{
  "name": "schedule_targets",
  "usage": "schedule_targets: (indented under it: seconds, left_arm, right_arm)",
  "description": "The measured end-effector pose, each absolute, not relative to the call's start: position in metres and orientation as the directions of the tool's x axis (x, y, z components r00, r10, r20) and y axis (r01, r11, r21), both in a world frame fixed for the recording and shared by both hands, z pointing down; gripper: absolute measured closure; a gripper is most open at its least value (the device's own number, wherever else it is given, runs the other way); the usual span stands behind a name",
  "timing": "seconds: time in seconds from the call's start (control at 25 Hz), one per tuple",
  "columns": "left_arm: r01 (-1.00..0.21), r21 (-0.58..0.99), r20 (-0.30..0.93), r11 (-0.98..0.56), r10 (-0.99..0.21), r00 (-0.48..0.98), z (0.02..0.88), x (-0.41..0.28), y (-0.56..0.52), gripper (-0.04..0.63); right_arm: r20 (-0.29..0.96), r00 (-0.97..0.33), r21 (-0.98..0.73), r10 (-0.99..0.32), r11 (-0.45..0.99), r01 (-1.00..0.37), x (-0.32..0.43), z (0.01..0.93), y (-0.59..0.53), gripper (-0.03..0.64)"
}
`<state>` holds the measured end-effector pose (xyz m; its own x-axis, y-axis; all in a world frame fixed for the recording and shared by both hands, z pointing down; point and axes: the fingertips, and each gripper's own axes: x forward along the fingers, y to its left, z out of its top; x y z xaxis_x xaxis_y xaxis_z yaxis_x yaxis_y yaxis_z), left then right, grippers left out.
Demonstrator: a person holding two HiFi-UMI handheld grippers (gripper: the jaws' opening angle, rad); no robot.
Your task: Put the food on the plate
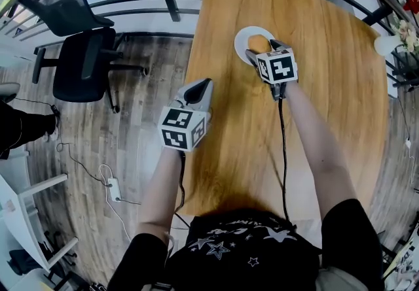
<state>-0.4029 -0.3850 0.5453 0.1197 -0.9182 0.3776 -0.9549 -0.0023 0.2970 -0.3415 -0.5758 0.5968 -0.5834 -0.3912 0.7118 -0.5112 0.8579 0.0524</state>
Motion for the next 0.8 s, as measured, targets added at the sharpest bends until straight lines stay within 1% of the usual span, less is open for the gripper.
schedule_targets:
  seconds: [0.16,0.52,0.64,0.8]
  left_arm:
    - [-0.945,0.328,0.375,0.003,-0.918,0.127,0.546,-0.398,-0.374,0.594]
    - [-0.945,0.326,0.37,0.003,-0.921,0.124,0.528,-0.381,-0.343,0.594]
    - [-0.949,0.317,0.361,-0.002,-0.924,0.122,0.518,-0.373,-0.334,0.594]
    - [-0.952,0.307,0.35,-0.009,-0.929,0.122,0.507,-0.358,-0.321,0.594]
  right_arm:
    - [0.696,-0.588,0.037,-0.413,0.838,-0.544,-0.332,0.587,-0.574,0.245]
    - [0.65,-0.631,-0.026,-0.422,0.818,-0.574,-0.299,0.548,-0.546,0.248]
    - [0.63,-0.653,-0.038,-0.421,0.823,-0.567,-0.288,0.533,-0.53,0.275]
    - [0.605,-0.676,-0.059,-0.42,0.823,-0.564,-0.273,0.516,-0.508,0.292]
